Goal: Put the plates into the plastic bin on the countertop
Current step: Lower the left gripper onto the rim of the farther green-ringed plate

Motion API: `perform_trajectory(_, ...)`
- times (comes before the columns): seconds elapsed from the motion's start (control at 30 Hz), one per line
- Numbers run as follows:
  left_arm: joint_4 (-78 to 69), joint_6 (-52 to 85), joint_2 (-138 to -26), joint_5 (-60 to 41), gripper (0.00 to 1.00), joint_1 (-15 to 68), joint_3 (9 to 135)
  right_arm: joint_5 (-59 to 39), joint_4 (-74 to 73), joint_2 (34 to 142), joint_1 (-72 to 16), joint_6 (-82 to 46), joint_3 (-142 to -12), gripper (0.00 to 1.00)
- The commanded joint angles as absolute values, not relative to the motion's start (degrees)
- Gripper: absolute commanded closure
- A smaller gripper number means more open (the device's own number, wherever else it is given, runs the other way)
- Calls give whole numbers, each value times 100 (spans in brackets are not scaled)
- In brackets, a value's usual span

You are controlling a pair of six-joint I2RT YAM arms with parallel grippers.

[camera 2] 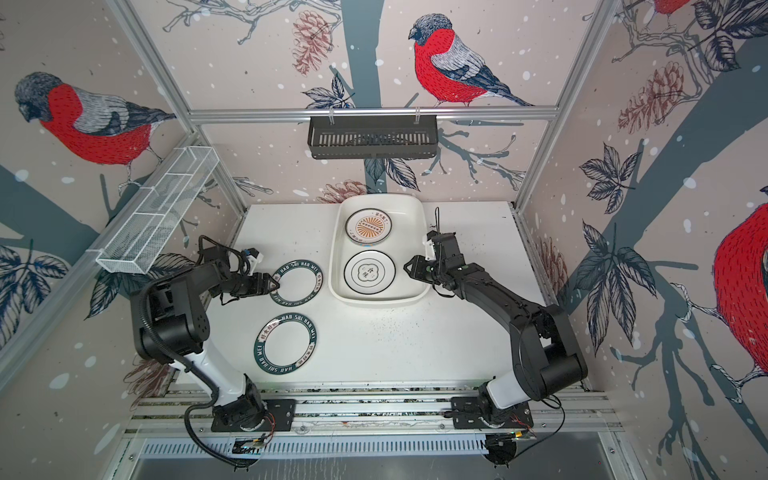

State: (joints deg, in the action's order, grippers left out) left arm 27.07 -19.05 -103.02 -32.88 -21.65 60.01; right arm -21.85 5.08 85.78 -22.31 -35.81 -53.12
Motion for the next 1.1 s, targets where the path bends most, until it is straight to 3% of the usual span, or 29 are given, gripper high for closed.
perform_trajectory(0.0, 2565, -1986, -10398, -3486, 34, -2209, 6019, -2127, 378, 8526, -2225, -3605, -5335, 61)
perform_trajectory(1.07, 2549, -2050, -11232, -4415, 62, -2361, 6183, -2162, 246, 8689, -2262, -3801, -5370, 62)
